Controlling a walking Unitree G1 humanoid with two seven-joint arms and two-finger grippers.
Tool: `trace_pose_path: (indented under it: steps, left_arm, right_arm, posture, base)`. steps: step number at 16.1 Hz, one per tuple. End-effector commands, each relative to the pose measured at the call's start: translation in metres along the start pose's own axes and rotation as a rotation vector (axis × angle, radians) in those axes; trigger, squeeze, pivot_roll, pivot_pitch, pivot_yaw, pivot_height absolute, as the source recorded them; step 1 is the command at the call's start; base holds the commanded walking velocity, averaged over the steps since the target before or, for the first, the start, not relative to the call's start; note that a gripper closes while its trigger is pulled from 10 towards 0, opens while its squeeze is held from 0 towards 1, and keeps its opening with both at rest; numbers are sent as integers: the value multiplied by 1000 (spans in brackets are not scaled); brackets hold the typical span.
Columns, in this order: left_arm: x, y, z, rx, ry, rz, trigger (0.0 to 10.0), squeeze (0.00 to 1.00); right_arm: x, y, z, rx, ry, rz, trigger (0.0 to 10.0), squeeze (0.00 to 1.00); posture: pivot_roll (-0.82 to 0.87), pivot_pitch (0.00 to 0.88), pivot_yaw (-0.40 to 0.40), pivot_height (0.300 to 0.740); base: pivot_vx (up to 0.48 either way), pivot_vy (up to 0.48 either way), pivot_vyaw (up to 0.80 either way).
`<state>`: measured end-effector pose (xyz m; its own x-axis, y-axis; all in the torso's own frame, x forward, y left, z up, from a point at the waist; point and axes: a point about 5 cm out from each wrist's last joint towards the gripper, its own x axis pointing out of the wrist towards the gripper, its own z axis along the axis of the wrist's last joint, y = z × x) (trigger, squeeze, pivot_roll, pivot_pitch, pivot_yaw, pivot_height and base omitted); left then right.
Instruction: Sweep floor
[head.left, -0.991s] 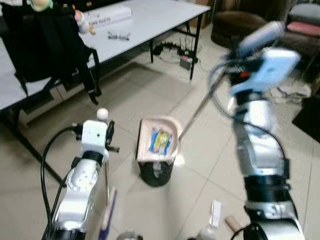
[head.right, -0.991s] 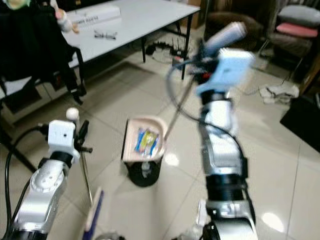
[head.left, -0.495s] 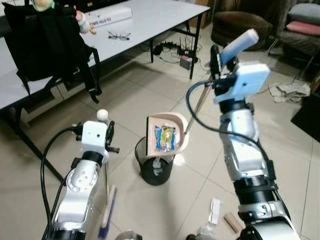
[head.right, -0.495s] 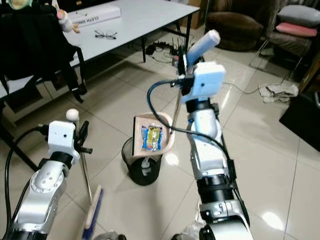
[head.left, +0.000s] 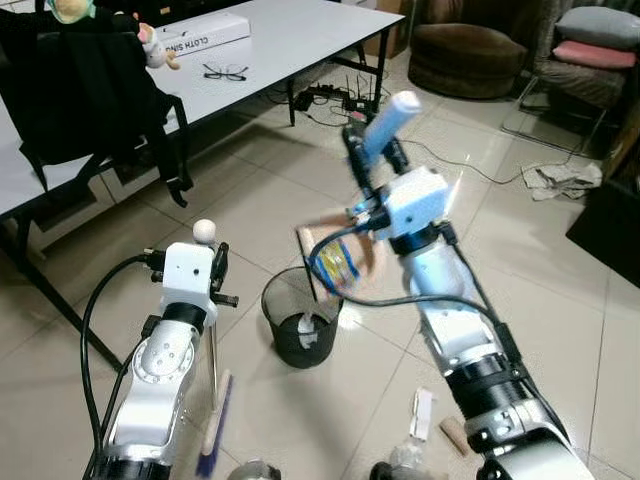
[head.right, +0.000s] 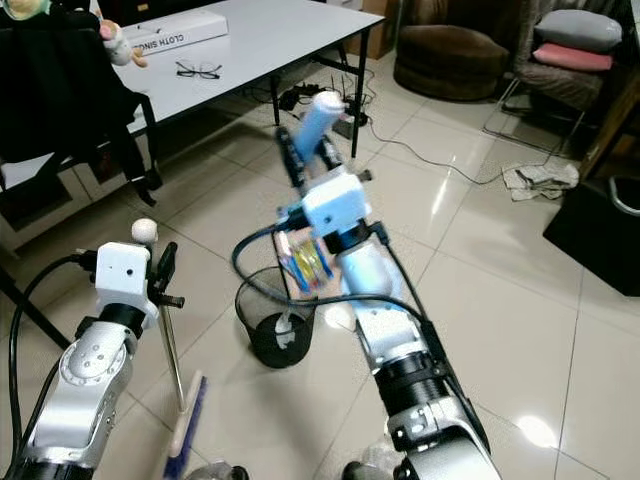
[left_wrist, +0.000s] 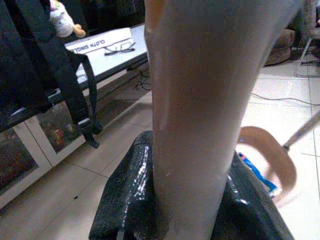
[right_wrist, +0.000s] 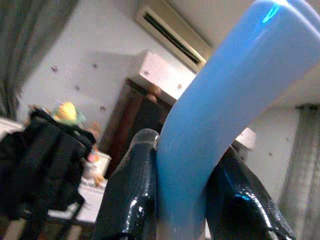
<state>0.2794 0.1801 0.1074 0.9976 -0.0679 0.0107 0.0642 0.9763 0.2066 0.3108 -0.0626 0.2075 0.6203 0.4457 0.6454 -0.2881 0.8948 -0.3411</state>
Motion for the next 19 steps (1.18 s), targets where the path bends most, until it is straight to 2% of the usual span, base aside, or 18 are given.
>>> trace_pose_path:
  steps: [1,5,9,12,15,16,17,19]
  left_arm:
    - [-1,4,4,13,-22,13,10000,0]
    - [0,3,4,9,-24,9,10000,0]
    - [0,3,4,8,-26,7,10000,0]
    - [0,3,4,6,-27,9,10000,0]
    - [1,2,4,0,-26,5,10000,0]
    - [1,1,4,-8,-22,-5,10000,0]
    - [2,-5,3,-7,-10,-42,10000,0]
    - [1,-13,1,-6,3,-107,10000,0]
  right_arm:
    - [9,5,11,-16,-91,43,10000,0]
    - [2,29,11,-76,-136,220,10000,0]
    - [-4,41,10,-148,-162,306,10000,0]
    - [-5,42,8,-206,-167,326,10000,0]
    - [3,26,7,-244,-147,236,10000,0]
    - [9,12,10,-246,-129,150,10000,0]
    - [14,-13,14,-288,-92,21,10000,0]
    - [13,-48,19,-352,-43,-142,10000,0]
  posture:
    - [34,62,29,740]
    - [31,61,32,740]
    - [31,60,31,740]
    - [31,60,29,740]
    - [29,58,30,740]
    - [28,59,29,740]
    - [26,58,28,740]
    - [18,61,32,740]
  base:
    - [0,0,0]
    - [0,0,0]
    - [0,0,0]
    - [0,0,0]
    - [0,0,0]
    - [0,0,0]
    - [0,0,0]
    - [0,0,0]
